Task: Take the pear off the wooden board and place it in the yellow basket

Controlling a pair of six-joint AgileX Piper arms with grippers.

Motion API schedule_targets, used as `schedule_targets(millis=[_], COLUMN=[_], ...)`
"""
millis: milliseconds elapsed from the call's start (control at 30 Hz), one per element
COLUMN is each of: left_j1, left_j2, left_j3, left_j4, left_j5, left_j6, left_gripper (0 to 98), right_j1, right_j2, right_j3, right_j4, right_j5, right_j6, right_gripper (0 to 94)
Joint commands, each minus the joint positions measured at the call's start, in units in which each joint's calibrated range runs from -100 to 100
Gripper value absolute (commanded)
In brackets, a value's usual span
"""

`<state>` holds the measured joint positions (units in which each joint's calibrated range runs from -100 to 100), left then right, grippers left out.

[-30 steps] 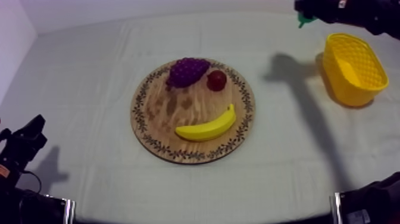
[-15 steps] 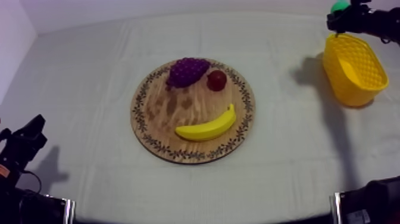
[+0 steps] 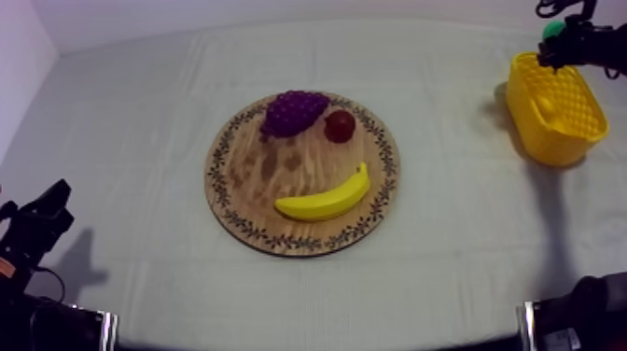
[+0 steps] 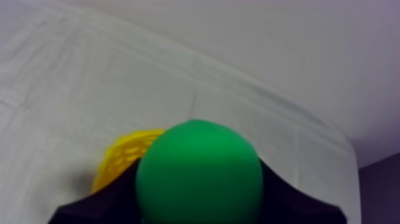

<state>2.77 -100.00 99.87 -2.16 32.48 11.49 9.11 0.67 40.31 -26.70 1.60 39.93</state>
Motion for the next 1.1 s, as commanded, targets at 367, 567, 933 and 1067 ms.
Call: schedule_targets(millis=[367, 567, 933, 1067], left_j1=[0.01, 0.01, 0.01, 0.01], left_j2=[0.0, 0.0, 0.0, 0.0], left_j3=[0.02, 0.02, 0.02, 0.02], left_j4=[-0.02, -0.02, -0.02, -0.02], left_j5=[0.01, 0.01, 0.01, 0.01], left_j6=[0.02, 0.02, 0.02, 0.02], left_gripper=[0.1, 0.1, 0.1, 0.1], right_j1=[2.92, 3.37, 4.23, 4.23], right_j2=[4.46, 5.19, 5.43, 5.44], right_j3=[-0.06, 1.5, 3.63, 3.82], right_j4=[-0.33, -0.33, -0.33, -0.33], right_j5=[0.63, 0.3, 1.15, 1.27], right_j6=[-4.02, -6.43, -8.46, -8.59], right_gripper=[40.8, 44.6, 60.2, 60.6])
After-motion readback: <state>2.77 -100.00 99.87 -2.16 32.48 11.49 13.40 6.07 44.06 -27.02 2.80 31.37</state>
